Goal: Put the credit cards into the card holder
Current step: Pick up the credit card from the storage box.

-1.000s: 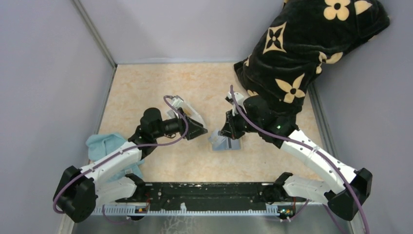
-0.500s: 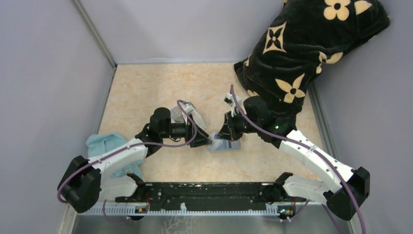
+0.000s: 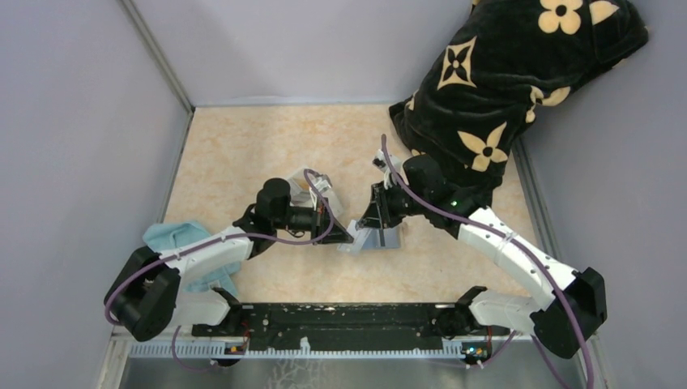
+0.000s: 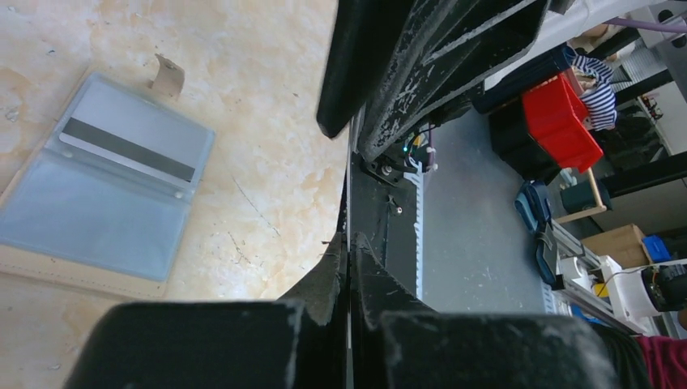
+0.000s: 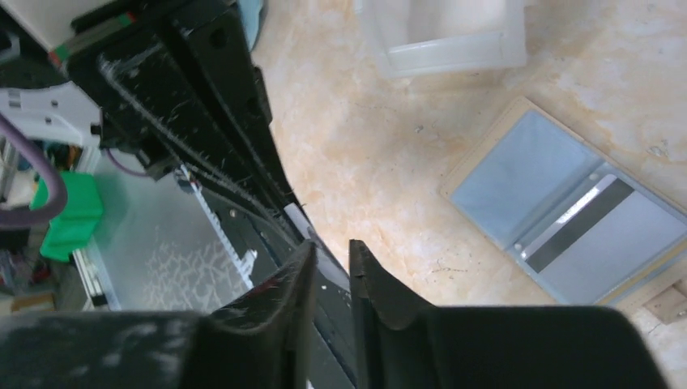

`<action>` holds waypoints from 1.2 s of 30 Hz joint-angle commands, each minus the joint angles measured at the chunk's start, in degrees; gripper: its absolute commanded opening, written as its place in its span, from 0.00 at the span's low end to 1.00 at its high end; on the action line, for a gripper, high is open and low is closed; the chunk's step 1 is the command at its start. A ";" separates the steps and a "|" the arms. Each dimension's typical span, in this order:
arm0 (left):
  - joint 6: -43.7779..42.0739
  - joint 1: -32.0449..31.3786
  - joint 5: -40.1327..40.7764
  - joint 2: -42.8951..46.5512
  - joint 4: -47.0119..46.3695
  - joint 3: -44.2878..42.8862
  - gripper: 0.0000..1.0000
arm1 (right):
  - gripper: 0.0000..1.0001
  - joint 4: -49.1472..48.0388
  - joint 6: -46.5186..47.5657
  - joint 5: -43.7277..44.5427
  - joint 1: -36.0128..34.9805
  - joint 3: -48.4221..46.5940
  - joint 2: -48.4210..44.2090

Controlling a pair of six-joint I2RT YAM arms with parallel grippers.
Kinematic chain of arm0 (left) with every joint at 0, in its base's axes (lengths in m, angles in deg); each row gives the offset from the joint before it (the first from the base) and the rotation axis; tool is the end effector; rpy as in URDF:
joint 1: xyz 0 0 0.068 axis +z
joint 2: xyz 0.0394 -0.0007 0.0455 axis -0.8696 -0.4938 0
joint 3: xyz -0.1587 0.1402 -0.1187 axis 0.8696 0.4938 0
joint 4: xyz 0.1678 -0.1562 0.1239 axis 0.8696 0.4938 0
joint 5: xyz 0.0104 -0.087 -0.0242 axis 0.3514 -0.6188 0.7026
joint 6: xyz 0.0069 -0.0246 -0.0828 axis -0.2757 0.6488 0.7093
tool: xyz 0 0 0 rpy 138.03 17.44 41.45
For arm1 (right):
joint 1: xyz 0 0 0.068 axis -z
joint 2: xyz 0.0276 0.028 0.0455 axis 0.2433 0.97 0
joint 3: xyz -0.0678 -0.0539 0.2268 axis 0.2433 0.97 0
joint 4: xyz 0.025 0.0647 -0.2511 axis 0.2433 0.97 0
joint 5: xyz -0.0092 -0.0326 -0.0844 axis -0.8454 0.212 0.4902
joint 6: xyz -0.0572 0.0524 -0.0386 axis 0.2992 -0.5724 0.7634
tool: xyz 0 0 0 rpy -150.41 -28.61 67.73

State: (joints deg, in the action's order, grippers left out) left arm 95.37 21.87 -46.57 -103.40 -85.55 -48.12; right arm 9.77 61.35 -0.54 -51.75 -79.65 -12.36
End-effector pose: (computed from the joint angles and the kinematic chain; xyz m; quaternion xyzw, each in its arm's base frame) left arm 0.1937 -0.2306 0.1948 0.3402 0.6825 -0.5825 0.2813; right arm 0.2009 0.2026 0.2561 -0.2342 0.8415 0.4100 0.2627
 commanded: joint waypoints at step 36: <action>38.12 -5.53 22.86 -20.84 -58.34 11.39 0.00 | 0.16 -33.97 -14.68 5.39 3.54 25.96 -13.08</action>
State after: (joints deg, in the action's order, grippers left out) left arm 131.33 16.69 -24.30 -122.61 -137.02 -36.38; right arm -16.46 49.24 8.79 -49.52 -54.97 -25.43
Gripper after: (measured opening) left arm 0.008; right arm 0.247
